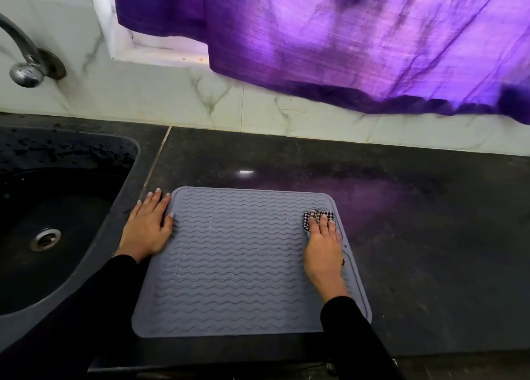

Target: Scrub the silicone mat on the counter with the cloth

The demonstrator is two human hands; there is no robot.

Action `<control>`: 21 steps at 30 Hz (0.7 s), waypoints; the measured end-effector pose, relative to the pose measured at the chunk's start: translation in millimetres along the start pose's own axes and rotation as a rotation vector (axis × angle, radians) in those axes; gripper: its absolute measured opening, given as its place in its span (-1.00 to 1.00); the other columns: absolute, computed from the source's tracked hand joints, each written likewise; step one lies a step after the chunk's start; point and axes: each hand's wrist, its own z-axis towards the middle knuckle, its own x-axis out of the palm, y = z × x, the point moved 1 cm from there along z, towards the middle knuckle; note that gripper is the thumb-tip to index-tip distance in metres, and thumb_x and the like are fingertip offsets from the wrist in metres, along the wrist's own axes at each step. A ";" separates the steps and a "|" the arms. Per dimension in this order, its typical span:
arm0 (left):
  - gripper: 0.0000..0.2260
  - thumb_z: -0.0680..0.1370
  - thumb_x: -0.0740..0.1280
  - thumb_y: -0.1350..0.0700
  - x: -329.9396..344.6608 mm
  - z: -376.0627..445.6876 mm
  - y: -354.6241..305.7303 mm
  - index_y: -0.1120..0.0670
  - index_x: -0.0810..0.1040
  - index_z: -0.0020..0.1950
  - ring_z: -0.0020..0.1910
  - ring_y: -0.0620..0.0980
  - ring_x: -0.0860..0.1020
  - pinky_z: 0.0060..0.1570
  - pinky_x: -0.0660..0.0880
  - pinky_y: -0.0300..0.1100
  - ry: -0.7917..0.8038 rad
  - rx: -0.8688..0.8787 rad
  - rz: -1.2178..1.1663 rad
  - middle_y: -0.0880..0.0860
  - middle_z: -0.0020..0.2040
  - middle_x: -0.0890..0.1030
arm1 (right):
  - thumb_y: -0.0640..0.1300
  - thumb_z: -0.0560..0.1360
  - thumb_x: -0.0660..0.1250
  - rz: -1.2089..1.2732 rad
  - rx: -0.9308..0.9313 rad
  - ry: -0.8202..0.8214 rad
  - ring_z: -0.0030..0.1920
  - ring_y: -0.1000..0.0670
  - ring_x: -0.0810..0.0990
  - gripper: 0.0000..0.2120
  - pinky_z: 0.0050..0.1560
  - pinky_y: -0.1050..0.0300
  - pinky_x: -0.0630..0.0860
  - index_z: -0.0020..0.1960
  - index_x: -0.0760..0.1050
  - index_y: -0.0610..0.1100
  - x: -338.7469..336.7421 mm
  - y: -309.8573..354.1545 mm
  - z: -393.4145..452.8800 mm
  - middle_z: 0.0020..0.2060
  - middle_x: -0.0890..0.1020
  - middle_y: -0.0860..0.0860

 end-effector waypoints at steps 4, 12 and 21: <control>-0.26 0.42 -0.17 -0.23 -0.1 -1.0 -0.1 0.15 0.25 0.46 0.49 0.11 0.14 0.44 -0.01 0.00 0.010 -0.001 0.004 0.17 0.49 0.21 | -0.26 0.58 0.11 0.323 -0.042 -0.013 0.46 -0.10 0.21 -0.60 0.43 0.07 0.15 0.41 0.32 -0.09 -14.4 -13.9 3.8 0.45 0.28 -0.10; -0.38 0.47 -0.07 -0.13 -3.1 -1.4 -2.3 0.13 0.24 0.47 0.49 0.09 0.12 0.45 -0.02 -0.01 0.022 -0.026 -0.007 0.15 0.49 0.20 | -0.22 0.60 0.10 1.218 0.405 -0.032 0.13 -0.04 0.54 -0.67 0.12 0.13 0.46 0.33 0.42 -0.16 -52.2 -42.8 29.9 0.27 0.51 -0.11; -0.29 0.44 -0.15 -0.22 -1.3 -1.1 -0.3 0.14 0.30 0.44 0.48 0.10 0.17 0.44 0.03 0.01 -0.016 -0.014 -0.028 0.16 0.47 0.25 | 0.24 0.52 0.15 0.265 -0.094 0.084 0.52 0.03 -0.07 -0.33 0.47 -0.01 -0.01 0.52 0.02 0.02 -2.5 13.4 -8.5 0.51 0.00 0.10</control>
